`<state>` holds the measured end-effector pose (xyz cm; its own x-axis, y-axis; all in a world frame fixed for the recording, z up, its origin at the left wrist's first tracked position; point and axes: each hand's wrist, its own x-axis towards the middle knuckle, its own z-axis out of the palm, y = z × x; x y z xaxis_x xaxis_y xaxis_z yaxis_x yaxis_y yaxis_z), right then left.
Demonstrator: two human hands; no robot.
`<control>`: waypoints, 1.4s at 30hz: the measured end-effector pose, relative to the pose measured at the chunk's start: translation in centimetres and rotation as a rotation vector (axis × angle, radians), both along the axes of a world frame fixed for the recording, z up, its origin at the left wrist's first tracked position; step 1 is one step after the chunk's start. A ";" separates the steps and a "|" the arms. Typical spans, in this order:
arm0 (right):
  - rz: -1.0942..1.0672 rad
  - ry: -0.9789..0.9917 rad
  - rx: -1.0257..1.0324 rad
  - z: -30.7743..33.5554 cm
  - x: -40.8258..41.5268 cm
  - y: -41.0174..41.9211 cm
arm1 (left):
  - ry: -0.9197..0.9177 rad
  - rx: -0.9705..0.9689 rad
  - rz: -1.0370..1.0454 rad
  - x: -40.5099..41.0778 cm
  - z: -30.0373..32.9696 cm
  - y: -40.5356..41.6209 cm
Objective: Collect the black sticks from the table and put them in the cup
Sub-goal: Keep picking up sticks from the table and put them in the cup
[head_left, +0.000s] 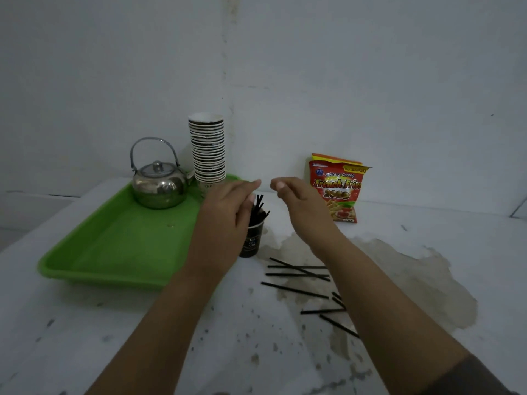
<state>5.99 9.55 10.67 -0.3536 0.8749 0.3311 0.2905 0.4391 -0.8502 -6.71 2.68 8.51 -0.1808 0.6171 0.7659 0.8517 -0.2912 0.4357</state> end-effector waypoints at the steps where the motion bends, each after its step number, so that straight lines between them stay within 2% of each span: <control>1: 0.000 0.015 -0.008 -0.4 1.0 -0.4 | 0.000 0.023 -0.017 0.9 -0.2 -0.4; 4: -0.010 0.048 -0.056 -2.2 4.8 -1.7 | 0.018 0.008 -0.126 3.8 -1.9 -1.5; 8: -0.097 -0.009 -0.084 -5.1 10.1 -3.1 | 0.036 -0.140 -0.274 7.1 -5.1 -1.9; 11: -0.197 -0.136 -0.041 -6.6 12.9 -3.8 | 0.045 -0.231 -0.322 8.8 -7.1 -1.5; 15: -0.283 -0.305 0.034 -8.3 15.3 -4.6 | 0.035 -0.311 -0.273 9.2 -8.6 -0.8; 18: -0.279 -0.422 0.099 -9.0 16.0 -4.4 | 0.105 -0.389 -0.208 8.5 -9.7 -0.7; 23: -0.322 -0.533 0.140 -9.8 16.2 -3.8 | 0.135 -0.479 -0.138 7.1 -10.7 -0.7; 32: -0.278 -0.793 0.209 -11.6 15.3 -4.1 | 0.156 -0.482 -0.151 7.4 -10.5 -0.9; 42: -0.256 -0.775 0.234 -12.0 14.7 -3.9 | 0.172 -0.459 -0.134 7.8 -10.5 -0.9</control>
<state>20.69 5.69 -1.30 -0.3557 0.8980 0.2591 0.8679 0.4202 -0.2650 1.09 1.77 -2.01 0.0276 0.9062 0.4219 0.8908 -0.2138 0.4009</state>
